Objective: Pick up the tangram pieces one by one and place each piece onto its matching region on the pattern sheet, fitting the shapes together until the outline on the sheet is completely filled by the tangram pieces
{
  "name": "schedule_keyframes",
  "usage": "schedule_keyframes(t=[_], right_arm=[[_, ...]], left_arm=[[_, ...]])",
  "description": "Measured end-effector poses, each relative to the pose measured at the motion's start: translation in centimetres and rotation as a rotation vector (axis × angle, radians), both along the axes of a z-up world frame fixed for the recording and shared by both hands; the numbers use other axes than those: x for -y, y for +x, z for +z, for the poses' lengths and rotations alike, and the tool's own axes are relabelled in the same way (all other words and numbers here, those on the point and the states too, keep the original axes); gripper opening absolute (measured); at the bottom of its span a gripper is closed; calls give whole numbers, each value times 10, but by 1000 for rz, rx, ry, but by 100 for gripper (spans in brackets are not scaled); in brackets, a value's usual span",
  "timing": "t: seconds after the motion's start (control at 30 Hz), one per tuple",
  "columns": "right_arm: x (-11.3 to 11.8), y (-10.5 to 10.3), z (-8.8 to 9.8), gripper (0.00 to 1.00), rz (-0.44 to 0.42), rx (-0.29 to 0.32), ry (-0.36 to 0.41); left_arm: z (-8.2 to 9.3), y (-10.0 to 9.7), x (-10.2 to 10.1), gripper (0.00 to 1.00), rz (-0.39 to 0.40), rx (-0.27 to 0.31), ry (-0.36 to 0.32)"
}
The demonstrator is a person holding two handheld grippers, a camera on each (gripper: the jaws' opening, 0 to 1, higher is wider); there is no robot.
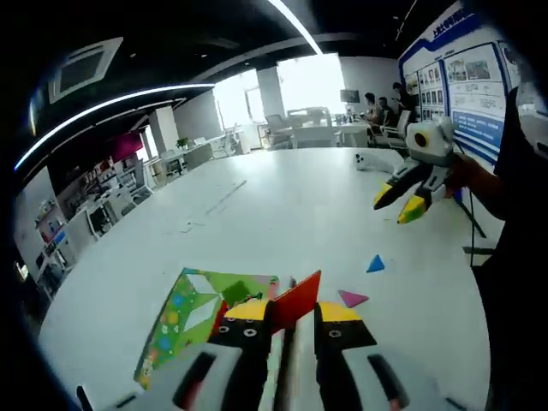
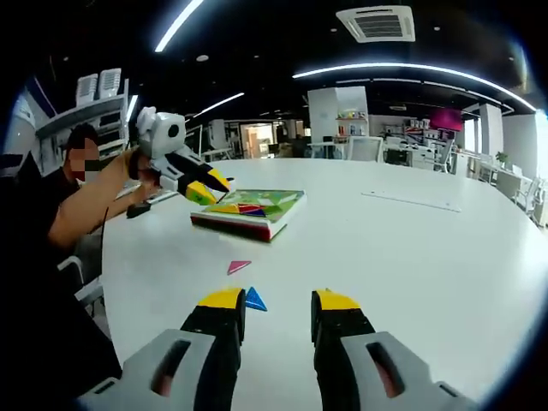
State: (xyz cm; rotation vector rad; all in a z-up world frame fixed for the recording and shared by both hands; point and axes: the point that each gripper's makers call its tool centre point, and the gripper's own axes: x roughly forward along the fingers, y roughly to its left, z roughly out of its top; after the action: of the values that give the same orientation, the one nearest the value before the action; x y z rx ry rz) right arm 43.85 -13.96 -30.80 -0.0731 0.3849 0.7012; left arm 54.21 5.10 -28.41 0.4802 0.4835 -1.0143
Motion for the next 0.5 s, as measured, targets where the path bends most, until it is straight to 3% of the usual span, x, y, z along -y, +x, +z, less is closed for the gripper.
schedule_keyframes(t=[0.1, 0.27, 0.37, 0.5], right_arm=[[-3, -2, 0, 32, 11, 1, 6], [4, 0, -3, 32, 4, -6, 3], [10, 3, -2, 32, -11, -5, 2], [14, 4, -4, 32, -18, -8, 7]], left_arm=[[-5, 30, -15, 21, 64, -28, 48], [-17, 70, -17, 21, 87, -60, 99], [-25, 81, -10, 21, 88, -111, 101], [-39, 88, -12, 21, 56, -109, 221]])
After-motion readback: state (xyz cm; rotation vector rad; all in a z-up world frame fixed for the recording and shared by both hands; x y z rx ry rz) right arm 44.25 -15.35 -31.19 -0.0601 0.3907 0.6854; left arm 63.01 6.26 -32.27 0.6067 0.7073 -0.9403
